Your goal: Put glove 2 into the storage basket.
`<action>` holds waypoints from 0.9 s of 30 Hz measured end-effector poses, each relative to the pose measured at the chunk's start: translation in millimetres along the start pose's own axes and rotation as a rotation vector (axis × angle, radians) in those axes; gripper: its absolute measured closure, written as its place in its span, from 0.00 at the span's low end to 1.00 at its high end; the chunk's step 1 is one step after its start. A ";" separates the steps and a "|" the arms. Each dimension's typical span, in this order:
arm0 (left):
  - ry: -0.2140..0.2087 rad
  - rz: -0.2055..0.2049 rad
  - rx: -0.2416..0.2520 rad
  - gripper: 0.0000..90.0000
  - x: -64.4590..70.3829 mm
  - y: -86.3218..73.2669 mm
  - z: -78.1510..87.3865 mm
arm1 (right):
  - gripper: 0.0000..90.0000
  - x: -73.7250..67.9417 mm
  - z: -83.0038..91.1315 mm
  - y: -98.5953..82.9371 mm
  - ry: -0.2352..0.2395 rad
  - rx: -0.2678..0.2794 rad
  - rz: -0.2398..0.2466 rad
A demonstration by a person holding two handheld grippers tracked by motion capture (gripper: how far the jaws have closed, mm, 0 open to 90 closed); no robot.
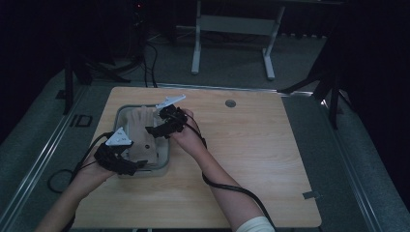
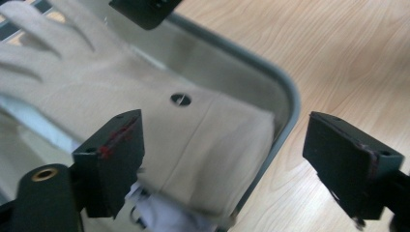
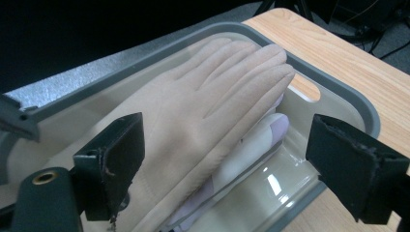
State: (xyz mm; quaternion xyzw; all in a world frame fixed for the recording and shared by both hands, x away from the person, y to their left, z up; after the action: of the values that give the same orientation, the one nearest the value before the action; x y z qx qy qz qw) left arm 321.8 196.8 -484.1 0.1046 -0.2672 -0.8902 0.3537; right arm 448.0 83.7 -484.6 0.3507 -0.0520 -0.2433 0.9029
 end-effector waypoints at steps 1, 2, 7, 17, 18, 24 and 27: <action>-0.012 -0.002 0.014 0.16 2.5 2.5 0.4 | 0.15 -0.5 2.0 -1.6 0.000 -0.002 0.004; -0.017 -0.003 0.026 0.16 5.2 5.0 0.7 | 0.15 -0.8 3.9 -3.4 -0.009 -0.004 0.010; -0.017 -0.008 0.078 0.16 16.4 17.5 0.6 | 0.15 1.9 11.7 -14.3 -0.029 -0.013 0.028; -0.049 -0.034 0.085 0.16 32.0 31.8 -13.1 | 0.15 15.3 21.3 -35.6 -0.050 -0.018 0.012; -0.048 -0.034 0.086 0.16 33.2 33.3 -14.5 | 0.15 16.2 22.0 -36.4 -0.050 -0.018 0.010; -0.061 -0.040 0.102 0.15 38.9 40.7 -18.7 | 0.15 19.6 28.6 -40.3 -0.054 -0.001 0.009; -0.071 -0.044 0.107 0.15 42.5 43.0 -20.4 | 0.15 21.4 30.6 -43.1 -0.055 0.003 0.004</action>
State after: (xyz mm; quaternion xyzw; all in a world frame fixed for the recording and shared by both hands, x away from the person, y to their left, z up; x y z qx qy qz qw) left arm 323.2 133.5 -477.4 0.0975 -0.3244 -0.8855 0.3181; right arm 441.3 27.5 -491.6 0.3450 -0.0776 -0.2509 0.9011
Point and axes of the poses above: each handheld gripper's, and its own axes: z roughly backward along the jaws, y roughly out of its top, x roughly to its right, the point moved 6 cm from there along -z, roughly forward along the jaws, and after that the axes turned 12 degrees about -x, right-handed, at the moved point
